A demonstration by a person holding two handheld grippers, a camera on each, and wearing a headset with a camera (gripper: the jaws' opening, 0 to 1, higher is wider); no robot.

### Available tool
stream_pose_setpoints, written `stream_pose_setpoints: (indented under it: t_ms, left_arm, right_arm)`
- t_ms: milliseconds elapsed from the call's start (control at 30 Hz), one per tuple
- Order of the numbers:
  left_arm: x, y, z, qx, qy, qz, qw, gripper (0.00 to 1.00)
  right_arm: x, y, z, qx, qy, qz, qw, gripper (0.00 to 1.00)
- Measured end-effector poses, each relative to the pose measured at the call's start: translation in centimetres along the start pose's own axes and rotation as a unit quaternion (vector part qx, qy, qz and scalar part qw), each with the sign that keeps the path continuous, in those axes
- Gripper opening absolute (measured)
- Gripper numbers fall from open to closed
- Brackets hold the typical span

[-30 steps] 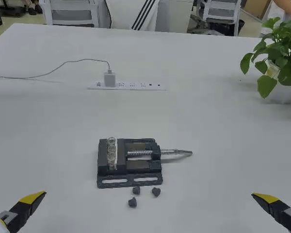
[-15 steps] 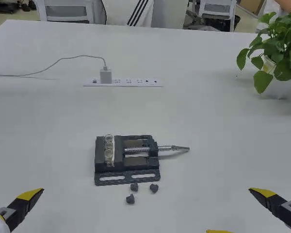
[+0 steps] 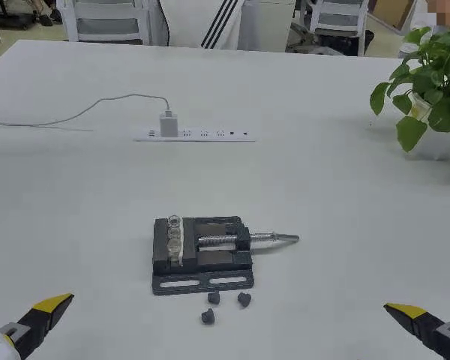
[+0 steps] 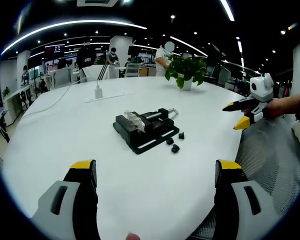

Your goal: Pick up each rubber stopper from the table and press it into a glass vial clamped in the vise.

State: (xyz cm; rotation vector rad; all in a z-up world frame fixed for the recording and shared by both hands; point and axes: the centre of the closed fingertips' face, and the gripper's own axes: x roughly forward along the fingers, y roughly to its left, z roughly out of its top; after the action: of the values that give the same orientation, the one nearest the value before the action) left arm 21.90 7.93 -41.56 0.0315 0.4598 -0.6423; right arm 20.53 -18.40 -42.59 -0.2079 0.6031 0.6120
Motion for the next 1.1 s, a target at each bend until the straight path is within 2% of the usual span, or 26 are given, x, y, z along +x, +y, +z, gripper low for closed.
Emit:
stream_pose_setpoints:
  t_ms: [167, 333, 567, 633, 900, 1100]
  left_arm:
    - [-0.2, 0.2, -0.1, 0.003, 0.002, 0.002, 1.0, 0.98]
    - [-0.4, 0.4, -0.1, 0.005, 0.001, 0.006, 1.0, 0.98]
    - [-0.6, 0.7, 0.1, 0.002, -0.003, 0.012, 0.9999, 0.97]
    - [-0.6, 0.7, 0.0, 0.012, 0.002, 0.015, 0.9998, 0.97]
    - [-0.5, 0.5, -0.1, 0.015, 0.006, 0.01, 0.9998, 0.97]
    - [-0.3, 0.4, 0.2, 0.009, -0.001, 0.009, 0.9999, 0.97]
  right_arm:
    - [-0.1, -0.3, 0.4, 0.004, -0.008, -0.003, 1.0, 0.73]
    - [0.7, 0.1, 1.0, -0.009, -0.009, 0.006, 0.9999, 0.72]
    - [2.8, 0.6, 2.1, -0.036, -0.003, 0.028, 0.999, 0.7]
    - [3.5, 0.9, 2.4, -0.047, -0.003, 0.034, 0.9983, 0.69]
    - [6.0, 1.9, 3.0, -0.069, 0.0, 0.052, 0.9963, 0.67]
    - [7.5, 1.8, 2.9, -0.051, 0.003, 0.051, 0.9974, 0.62]
